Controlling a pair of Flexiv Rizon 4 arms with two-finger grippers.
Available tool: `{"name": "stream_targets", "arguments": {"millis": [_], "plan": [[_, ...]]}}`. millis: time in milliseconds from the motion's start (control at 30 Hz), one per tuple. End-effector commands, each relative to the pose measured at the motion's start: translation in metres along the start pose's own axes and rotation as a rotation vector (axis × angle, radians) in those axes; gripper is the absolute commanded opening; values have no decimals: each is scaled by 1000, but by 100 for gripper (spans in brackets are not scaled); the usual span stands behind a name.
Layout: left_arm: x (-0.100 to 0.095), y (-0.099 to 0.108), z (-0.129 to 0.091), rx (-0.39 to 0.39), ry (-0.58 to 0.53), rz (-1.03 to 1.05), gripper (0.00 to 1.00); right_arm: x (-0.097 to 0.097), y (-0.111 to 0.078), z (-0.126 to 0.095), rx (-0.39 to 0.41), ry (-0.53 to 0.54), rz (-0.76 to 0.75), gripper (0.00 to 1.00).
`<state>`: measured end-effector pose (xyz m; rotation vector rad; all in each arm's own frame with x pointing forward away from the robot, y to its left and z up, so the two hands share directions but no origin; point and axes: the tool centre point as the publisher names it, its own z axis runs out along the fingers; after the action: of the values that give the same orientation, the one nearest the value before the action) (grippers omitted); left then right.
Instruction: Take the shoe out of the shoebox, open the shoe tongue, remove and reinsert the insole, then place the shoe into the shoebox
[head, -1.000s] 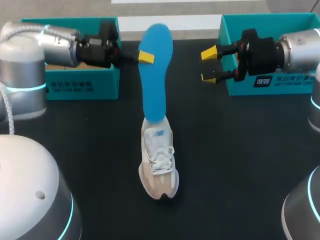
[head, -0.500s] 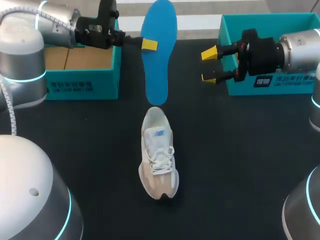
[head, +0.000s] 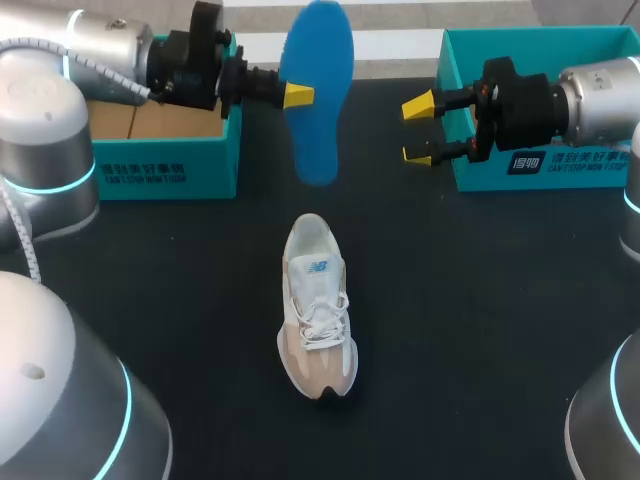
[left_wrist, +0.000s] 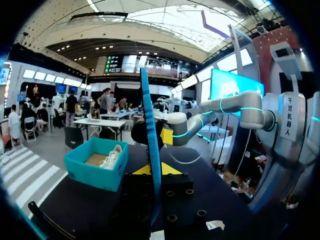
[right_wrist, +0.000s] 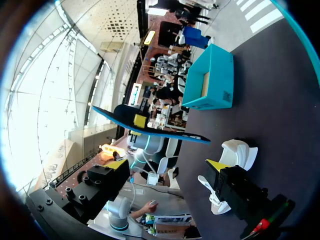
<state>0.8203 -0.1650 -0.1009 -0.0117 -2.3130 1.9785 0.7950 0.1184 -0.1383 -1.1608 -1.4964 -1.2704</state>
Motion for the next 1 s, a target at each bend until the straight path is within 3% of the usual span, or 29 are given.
{"name": "stream_targets", "arguments": {"millis": [33,133,267,400,500,1000], "plan": [[6,0,3,52,34,717,0,-1,0,2,-1,-1,0,100],[9,0,6,21,16,908,0,-1,0,2,-1,-1,0,100],[8,4,6,-132,-6,1340,0,-1,0,2,-1,-1,0,100],[8,1,4,-181,-96,1716,0,-1,0,2,-1,-1,0,100],[4,-2,3,-163,-205,1857,0,-1,0,2,-1,-1,0,100],[4,-2,3,-163,-205,1857,0,-1,0,2,-1,-1,0,100]]}}
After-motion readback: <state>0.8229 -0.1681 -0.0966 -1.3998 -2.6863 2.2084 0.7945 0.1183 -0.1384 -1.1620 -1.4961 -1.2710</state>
